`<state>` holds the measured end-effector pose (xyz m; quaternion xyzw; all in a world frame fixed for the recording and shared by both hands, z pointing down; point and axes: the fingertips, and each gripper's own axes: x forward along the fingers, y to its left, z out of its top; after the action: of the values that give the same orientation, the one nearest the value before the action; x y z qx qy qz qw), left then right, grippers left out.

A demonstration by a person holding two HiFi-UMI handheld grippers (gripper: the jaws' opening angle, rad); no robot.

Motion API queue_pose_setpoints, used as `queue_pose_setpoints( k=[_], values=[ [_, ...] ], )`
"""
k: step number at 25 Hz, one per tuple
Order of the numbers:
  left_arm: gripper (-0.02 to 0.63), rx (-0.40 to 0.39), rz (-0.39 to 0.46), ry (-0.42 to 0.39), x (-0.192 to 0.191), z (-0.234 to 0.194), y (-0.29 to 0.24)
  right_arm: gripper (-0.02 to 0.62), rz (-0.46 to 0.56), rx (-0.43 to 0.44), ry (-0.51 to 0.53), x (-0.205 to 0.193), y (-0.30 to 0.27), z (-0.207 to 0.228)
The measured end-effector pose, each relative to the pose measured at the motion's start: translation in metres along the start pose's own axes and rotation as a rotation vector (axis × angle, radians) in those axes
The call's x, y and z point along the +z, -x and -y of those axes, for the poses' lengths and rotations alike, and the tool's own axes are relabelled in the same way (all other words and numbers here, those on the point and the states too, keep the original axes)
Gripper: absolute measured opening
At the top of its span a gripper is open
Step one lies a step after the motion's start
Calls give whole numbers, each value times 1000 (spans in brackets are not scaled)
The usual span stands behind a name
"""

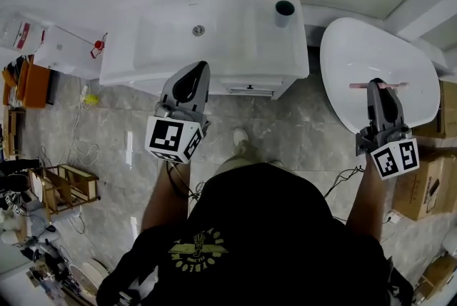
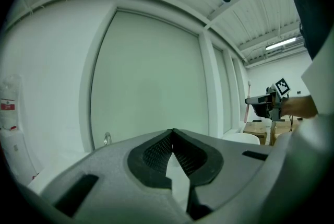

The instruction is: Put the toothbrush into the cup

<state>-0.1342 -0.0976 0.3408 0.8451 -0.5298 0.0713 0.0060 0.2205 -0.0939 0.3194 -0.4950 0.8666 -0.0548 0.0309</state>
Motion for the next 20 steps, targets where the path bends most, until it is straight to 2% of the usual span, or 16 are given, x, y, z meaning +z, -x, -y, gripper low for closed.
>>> queue_pose_setpoints(
  k=[12,20],
  values=[
    [11,-71,49,3,14,-59,-39,44,32,-91,55,27,-43,-12],
    [11,-109,86,20,16,-92,-54,44,36,-104,99,34,-60,-47]
  ],
)
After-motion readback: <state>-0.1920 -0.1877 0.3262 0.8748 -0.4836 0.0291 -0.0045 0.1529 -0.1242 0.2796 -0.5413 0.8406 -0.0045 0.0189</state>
